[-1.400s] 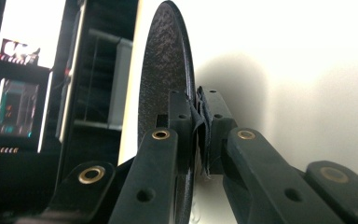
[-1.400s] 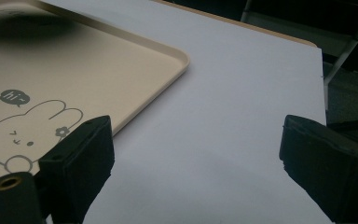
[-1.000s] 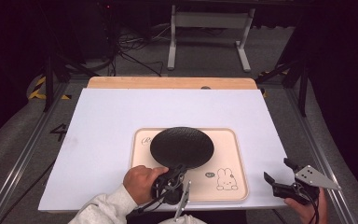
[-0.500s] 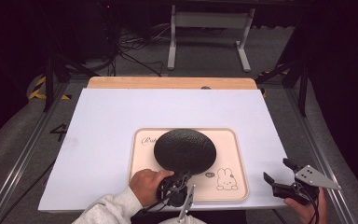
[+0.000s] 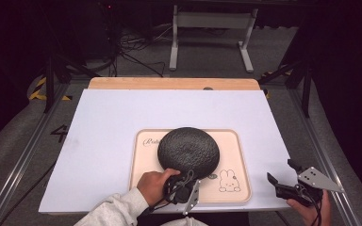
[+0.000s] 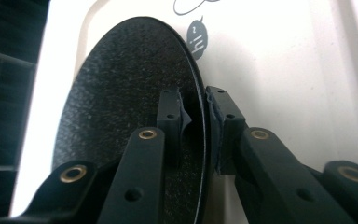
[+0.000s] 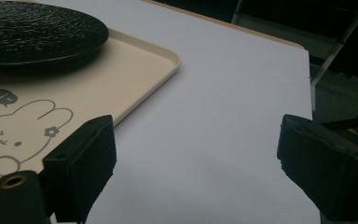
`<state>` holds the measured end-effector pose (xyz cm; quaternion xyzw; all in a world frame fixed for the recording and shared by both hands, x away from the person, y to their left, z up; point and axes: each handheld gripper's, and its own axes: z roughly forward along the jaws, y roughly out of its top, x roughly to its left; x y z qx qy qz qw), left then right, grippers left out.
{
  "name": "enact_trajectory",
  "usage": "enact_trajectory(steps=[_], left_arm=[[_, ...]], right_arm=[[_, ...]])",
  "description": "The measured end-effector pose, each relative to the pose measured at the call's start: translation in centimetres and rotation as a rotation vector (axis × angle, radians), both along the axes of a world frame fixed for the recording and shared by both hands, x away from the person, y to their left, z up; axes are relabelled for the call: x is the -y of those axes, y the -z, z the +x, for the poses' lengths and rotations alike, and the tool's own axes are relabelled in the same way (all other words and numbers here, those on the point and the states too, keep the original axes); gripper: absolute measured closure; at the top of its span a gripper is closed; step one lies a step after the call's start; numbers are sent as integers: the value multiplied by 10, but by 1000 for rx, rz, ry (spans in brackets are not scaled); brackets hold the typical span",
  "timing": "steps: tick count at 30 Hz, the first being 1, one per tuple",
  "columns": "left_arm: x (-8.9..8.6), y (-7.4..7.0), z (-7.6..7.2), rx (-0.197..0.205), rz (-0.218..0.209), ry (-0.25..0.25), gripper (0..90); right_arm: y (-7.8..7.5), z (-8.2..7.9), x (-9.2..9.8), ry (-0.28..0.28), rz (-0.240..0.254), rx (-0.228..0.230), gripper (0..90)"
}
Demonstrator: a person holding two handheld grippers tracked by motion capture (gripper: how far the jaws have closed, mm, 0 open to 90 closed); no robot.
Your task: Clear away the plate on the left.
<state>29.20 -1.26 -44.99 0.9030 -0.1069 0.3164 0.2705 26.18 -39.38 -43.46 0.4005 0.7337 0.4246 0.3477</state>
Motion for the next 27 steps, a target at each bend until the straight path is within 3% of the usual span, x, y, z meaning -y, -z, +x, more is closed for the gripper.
enact_trajectory(steps=[4, 8, 16, 17, 20, 27], left_arm=[[5, 4, 3, -38, 2, 0, 739], [12, 3, 3, -45, -6, -7, 736], [13, 1, 10, -129, -66, -28, 699], [11, 0, 10, -145, -94, -27, 693], [8, -6, 11, -172, -121, -26, 658], [3, -12, 10, -188, -168, -34, 588]], right_arm=[[0, 0, 1, 2, 4, -2, 123], [0, 0, 1, 0, 3, -2, 123], [0, 0, 1, -4, 5, -2, 123], [0, 0, 1, -4, 6, -3, 123], [0, 0, 0, -12, -1, -5, 124], [0, 0, -1, -15, -1, -3, 126]])
